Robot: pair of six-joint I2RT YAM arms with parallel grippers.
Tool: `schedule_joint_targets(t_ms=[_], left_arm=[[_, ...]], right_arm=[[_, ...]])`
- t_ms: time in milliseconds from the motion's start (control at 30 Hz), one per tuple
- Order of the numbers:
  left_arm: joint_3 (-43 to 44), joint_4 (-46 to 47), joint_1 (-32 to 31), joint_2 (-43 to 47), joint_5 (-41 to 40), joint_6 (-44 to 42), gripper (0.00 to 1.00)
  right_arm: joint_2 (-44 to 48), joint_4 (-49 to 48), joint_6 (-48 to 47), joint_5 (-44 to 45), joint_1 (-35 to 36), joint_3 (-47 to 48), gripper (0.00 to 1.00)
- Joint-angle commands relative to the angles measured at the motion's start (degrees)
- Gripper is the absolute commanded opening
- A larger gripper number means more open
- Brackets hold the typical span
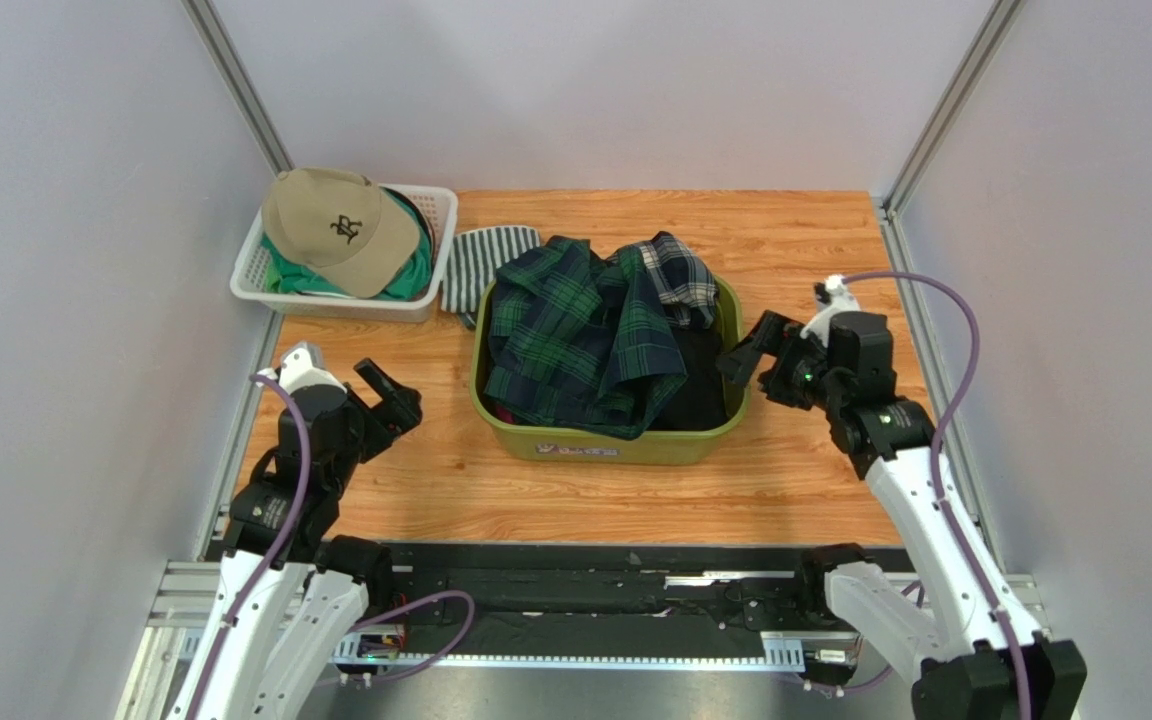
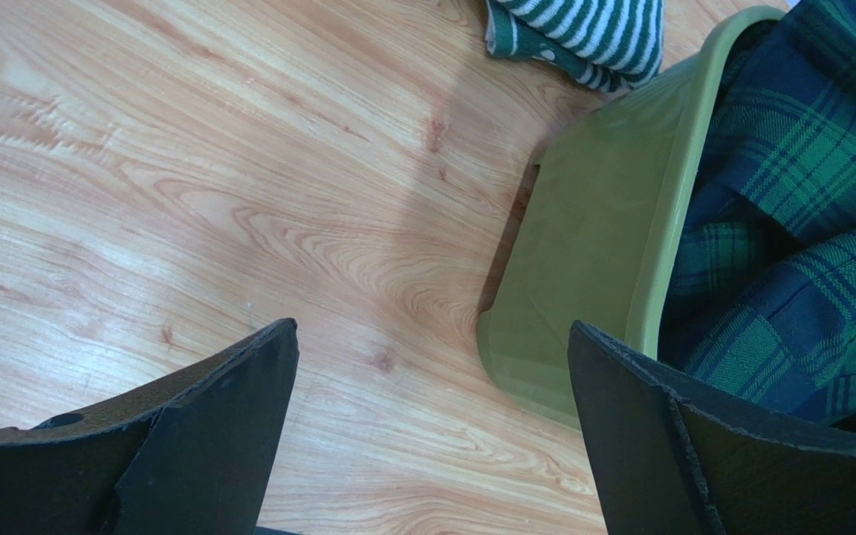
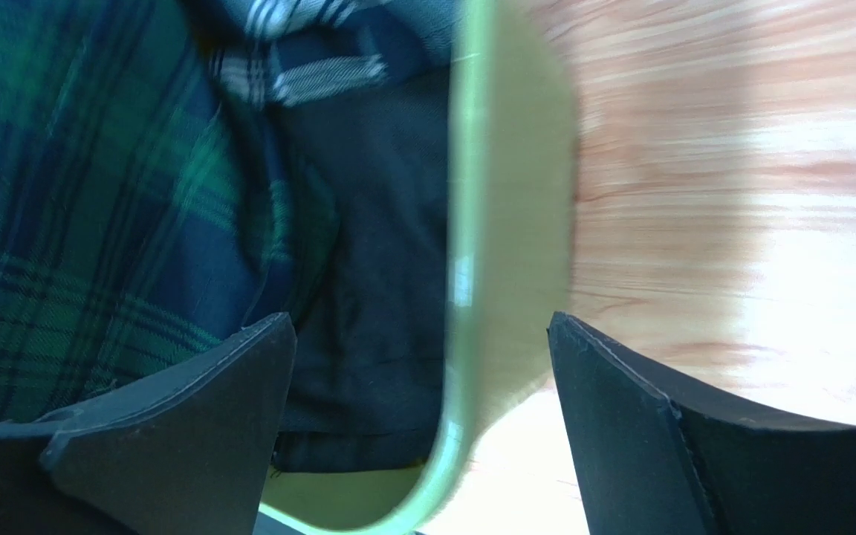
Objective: Fold and stack the skirts
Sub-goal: Move the bin to the corner of the board.
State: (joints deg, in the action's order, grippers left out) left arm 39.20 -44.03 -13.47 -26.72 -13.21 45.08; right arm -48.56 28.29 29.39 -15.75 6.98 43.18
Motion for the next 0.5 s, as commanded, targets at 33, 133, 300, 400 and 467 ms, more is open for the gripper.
schedule_joint_targets(t_ms=[33,133,300,400,467], left_arm=[[1.1,2.1,-0.1,-1.6,1.5,0.1,0.99],[1.4,2.0,-0.1,-2.0,1.6,-0.1,0.99],[1.3,2.1,-0.1,-2.0,1.0,-0.1,0.99],[1.3,2.4,-0.1,-2.4,0.6,-0.1,0.99],[1.4,2.8,-0.1,-2.6,0.6,-0.3,0.99]], right_arm=[[-7.5,2.2,-5.3,8.3,10.2,7.4,0.85],[-11.7,5.1,-3.5,19.2,11.6,10.2,0.78],[-16.8,9.0,-1.9,26.9,12.0,11.5,0.7],[-19.0,7.4,-2.0,26.0,12.0,11.1,0.51],[-20.4,6.9,-1.9,26.8,12.0,11.5,0.34]])
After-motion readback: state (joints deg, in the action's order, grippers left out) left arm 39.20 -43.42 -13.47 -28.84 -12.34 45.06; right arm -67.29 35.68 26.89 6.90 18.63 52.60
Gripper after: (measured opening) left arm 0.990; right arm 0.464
